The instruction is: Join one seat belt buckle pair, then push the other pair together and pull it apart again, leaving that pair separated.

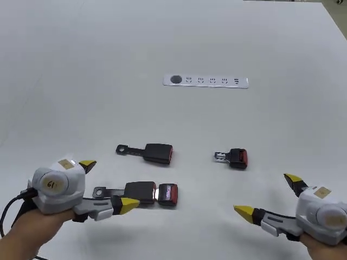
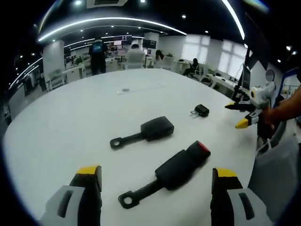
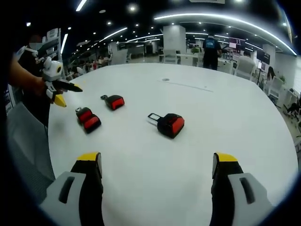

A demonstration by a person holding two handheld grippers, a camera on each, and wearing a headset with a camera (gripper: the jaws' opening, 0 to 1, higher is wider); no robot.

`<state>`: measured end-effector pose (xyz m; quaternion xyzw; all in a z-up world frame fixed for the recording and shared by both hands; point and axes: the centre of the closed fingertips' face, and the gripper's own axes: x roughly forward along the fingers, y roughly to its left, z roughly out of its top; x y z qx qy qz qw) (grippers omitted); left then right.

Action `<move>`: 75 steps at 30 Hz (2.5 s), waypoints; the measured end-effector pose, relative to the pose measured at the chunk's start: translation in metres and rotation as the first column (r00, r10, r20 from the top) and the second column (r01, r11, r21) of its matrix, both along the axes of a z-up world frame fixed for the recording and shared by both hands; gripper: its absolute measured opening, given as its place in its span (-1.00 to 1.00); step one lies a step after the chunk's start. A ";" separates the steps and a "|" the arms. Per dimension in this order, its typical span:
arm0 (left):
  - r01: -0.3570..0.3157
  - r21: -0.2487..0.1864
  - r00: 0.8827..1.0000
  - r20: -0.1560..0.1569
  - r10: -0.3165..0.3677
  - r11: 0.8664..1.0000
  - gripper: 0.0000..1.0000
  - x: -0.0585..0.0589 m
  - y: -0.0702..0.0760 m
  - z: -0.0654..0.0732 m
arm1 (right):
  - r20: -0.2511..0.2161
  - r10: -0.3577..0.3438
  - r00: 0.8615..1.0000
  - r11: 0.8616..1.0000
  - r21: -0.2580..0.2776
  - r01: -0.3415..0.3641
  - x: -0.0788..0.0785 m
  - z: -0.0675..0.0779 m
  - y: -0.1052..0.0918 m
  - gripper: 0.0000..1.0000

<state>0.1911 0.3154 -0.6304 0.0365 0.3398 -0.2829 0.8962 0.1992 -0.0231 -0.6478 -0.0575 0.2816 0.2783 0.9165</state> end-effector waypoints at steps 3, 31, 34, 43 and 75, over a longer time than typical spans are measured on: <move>-0.007 -0.044 1.000 0.004 0.007 0.999 1.00 -0.010 0.000 0.005 | 0.002 -0.004 1.000 1.000 0.006 0.004 -0.010 0.003 0.003 0.98; 0.031 -0.061 0.999 0.036 -0.029 0.998 1.00 -0.047 0.000 0.021 | 0.007 0.020 1.000 1.000 -0.011 -0.020 -0.046 0.006 0.015 0.99; 0.033 -0.063 0.999 0.040 -0.031 0.997 1.00 -0.047 0.000 0.022 | 0.005 0.019 1.000 1.000 -0.010 -0.019 -0.047 0.007 0.018 0.99; 0.032 -0.053 0.998 0.052 -0.029 0.998 1.00 -0.046 0.002 0.024 | 0.017 0.014 1.000 1.000 -0.012 -0.014 -0.050 0.014 0.019 0.99; 0.058 -0.085 0.989 0.143 -0.045 0.995 1.00 -0.048 -0.006 0.046 | 0.076 0.029 0.997 0.999 -0.020 -0.028 -0.055 0.033 0.014 0.99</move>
